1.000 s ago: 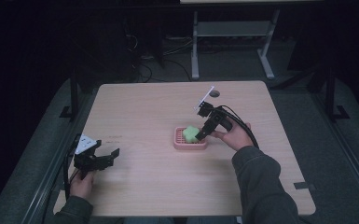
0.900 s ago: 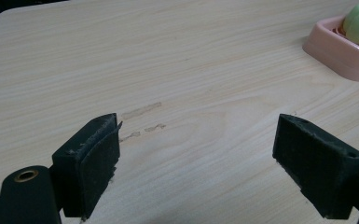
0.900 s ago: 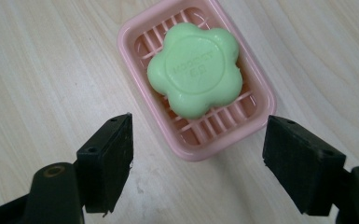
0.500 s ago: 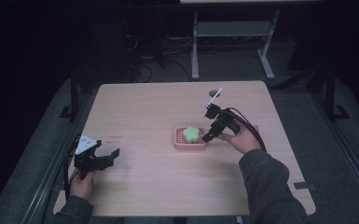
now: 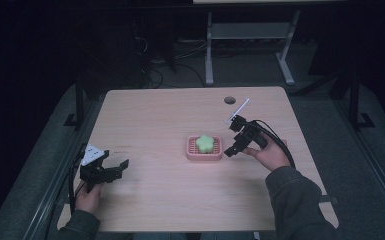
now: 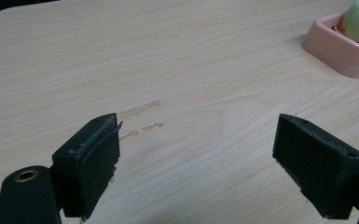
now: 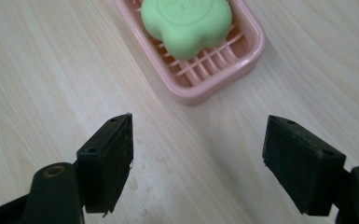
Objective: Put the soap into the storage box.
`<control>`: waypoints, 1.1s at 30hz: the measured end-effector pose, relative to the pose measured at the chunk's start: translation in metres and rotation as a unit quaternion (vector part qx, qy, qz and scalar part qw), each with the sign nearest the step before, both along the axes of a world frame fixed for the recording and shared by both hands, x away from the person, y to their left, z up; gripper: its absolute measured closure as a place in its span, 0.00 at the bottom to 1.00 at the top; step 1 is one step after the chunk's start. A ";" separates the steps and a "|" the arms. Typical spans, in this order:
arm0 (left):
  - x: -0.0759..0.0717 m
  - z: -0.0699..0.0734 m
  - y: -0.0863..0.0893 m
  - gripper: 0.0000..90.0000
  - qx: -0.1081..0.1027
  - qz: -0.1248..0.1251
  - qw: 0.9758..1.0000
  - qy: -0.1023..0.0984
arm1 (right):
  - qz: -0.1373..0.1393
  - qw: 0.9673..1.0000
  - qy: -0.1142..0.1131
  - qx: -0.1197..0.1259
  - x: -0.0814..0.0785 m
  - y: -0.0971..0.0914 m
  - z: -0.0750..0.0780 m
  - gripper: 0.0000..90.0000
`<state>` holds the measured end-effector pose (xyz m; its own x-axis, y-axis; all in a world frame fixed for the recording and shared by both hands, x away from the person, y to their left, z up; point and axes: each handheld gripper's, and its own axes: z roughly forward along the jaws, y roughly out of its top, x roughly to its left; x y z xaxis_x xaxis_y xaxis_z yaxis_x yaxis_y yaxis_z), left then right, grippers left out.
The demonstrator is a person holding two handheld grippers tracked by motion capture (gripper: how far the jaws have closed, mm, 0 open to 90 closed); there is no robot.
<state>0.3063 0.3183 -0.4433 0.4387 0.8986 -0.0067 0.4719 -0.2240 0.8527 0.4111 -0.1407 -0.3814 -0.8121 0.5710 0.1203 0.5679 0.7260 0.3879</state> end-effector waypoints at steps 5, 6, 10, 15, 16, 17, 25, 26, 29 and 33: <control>0.000 0.000 0.000 0.16 -0.001 0.000 1.000 0.000 | 0.001 1.000 -0.002 -0.001 -0.006 -0.005 -0.001 0.27; 0.000 0.000 0.000 0.16 0.000 -0.001 1.000 0.000 | 0.000 1.000 -0.001 -0.001 -0.007 -0.006 -0.002 0.27; 0.000 0.000 0.000 0.16 0.000 -0.001 1.000 0.000 | -0.001 1.000 -0.001 0.000 -0.012 -0.010 -0.005 0.27; 0.000 -0.001 -0.001 0.16 0.000 -0.001 1.000 -0.001 | -0.001 1.000 0.001 -0.002 -0.017 -0.015 -0.007 0.27; 0.000 -0.001 -0.001 0.16 0.000 -0.001 1.000 -0.001 | -0.003 1.000 0.000 0.000 -0.019 -0.017 -0.008 0.27; 0.000 -0.001 -0.001 0.16 0.001 -0.001 1.000 -0.001 | -0.005 1.000 0.002 0.002 -0.020 -0.019 -0.008 0.27; 0.000 -0.001 -0.001 0.16 0.000 -0.001 1.000 -0.001 | -0.009 1.000 0.003 0.002 -0.030 -0.028 -0.015 0.27; 0.000 -0.001 -0.001 0.16 0.000 -0.002 1.000 -0.001 | -0.011 1.000 0.004 0.002 -0.031 -0.030 -0.015 0.27; 0.000 -0.001 -0.001 0.16 0.002 -0.001 1.000 -0.001 | -0.014 1.000 0.006 0.006 -0.035 -0.034 -0.019 0.27; 0.000 -0.001 -0.001 0.16 0.002 -0.002 1.000 0.000 | -0.017 1.000 0.007 0.007 -0.042 -0.039 -0.022 0.27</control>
